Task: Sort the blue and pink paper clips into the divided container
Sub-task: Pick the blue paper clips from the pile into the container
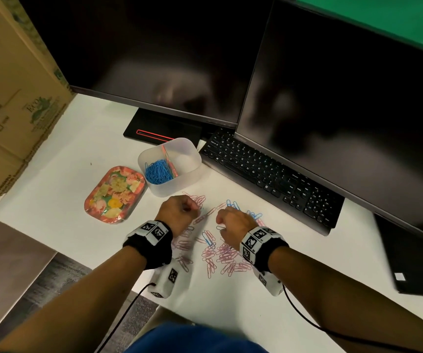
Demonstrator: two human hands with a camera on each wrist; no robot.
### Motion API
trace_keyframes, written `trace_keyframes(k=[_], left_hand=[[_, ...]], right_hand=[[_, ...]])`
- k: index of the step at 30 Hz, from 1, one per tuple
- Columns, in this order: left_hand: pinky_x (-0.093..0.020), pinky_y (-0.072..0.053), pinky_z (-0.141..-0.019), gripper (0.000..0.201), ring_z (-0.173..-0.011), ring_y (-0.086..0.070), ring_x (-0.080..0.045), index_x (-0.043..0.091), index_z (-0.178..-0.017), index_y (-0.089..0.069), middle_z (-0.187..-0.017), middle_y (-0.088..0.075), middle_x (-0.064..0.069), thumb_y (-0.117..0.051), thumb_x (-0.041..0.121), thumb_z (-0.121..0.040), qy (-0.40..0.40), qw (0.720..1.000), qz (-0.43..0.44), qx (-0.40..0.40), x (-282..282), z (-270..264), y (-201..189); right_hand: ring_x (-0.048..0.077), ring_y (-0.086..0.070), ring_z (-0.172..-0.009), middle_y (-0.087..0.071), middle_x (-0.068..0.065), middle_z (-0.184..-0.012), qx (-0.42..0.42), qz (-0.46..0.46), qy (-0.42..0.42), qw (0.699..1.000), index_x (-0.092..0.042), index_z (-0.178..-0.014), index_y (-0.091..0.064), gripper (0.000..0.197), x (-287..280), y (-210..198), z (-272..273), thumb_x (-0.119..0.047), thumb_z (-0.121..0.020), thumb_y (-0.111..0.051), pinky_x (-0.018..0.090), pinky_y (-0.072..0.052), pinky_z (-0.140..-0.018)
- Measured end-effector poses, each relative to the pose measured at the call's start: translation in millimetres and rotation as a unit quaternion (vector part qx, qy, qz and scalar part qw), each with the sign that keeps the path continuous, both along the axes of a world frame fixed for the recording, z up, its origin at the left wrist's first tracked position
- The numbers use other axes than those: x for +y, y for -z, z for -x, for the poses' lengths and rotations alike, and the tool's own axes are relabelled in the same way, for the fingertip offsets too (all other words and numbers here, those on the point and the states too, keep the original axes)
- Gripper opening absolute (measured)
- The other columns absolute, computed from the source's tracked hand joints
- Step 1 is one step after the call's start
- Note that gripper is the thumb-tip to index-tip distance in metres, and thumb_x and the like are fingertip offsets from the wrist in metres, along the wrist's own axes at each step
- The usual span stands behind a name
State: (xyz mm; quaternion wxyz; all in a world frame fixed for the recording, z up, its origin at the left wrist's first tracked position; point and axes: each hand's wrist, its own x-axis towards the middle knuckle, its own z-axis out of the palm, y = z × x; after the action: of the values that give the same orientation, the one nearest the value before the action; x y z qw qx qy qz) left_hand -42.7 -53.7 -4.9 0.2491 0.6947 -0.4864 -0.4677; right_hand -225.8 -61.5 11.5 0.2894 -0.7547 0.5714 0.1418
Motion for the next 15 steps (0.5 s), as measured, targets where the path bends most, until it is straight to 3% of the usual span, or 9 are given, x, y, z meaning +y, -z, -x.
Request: trace_keyframes(k=[3, 5, 8, 11, 15], left_hand=[[-0.023, -0.042, -0.058, 0.014, -0.058, -0.057, -0.013, 0.017, -0.084, -0.070, -0.072, -0.069, 0.003, -0.064, 0.005, -0.083, -0.100, 0.983, -0.056, 0.145, -2.1, 0.4, -6.2], [-0.021, -0.029, -0.049, 0.023, -0.043, -0.040, -0.011, 0.014, -0.094, -0.070, -0.065, -0.062, 0.002, -0.051, 0.003, -0.086, -0.176, 0.942, -0.111, 0.261, -1.5, -0.6, -9.7], [-0.018, -0.018, -0.042, 0.027, -0.043, -0.023, -0.009, 0.008, -0.099, -0.065, -0.064, -0.047, 0.001, -0.041, 0.007, -0.088, -0.224, 0.875, -0.164, 0.395, 0.5, -2.4, -10.6], [-0.019, -0.021, -0.041, 0.017, -0.045, -0.027, -0.010, 0.011, -0.092, -0.060, -0.063, -0.043, 0.002, -0.043, 0.010, -0.088, -0.237, 0.838, -0.196, 0.451, 4.0, -2.1, -8.1], [-0.023, -0.036, -0.047, 0.012, -0.055, -0.043, -0.017, 0.014, -0.081, -0.053, -0.066, -0.045, -0.001, -0.044, 0.016, -0.088, -0.225, 0.805, -0.205, 0.510, 9.2, -3.8, -5.5]], right_hand=[[0.027, -0.059, -0.107, -0.057, 0.003, -0.123, 0.008, -0.002, -0.027, 1.000, -0.021, -0.119, -0.055, 0.035, 2.1, -1.0, -4.5, -0.005, -0.088, -0.054, 0.035, -0.051, -0.090], [0.030, -0.059, -0.107, -0.057, 0.007, -0.122, 0.025, -0.008, -0.035, 0.999, -0.016, -0.123, -0.054, 0.039, 0.3, -3.4, -8.9, -0.001, -0.087, -0.053, 0.036, -0.051, -0.089], [0.032, -0.059, -0.107, -0.058, 0.010, -0.122, 0.041, -0.008, -0.035, 0.999, -0.013, -0.123, -0.054, 0.040, -1.6, -3.6, -13.0, 0.002, -0.085, -0.052, 0.038, -0.053, -0.090], [0.029, -0.059, -0.108, -0.057, 0.005, -0.123, 0.024, -0.017, 0.008, 1.000, -0.016, -0.119, -0.059, 0.037, -4.3, -0.3, -13.5, -0.001, -0.086, -0.051, 0.035, -0.052, -0.091], [0.022, -0.062, -0.088, -0.068, 0.003, -0.101, -0.135, -0.026, 0.163, 0.977, -0.021, -0.092, -0.067, 0.019, -11.0, 2.9, -4.6, -0.011, -0.090, -0.050, 0.028, -0.053, -0.079]])
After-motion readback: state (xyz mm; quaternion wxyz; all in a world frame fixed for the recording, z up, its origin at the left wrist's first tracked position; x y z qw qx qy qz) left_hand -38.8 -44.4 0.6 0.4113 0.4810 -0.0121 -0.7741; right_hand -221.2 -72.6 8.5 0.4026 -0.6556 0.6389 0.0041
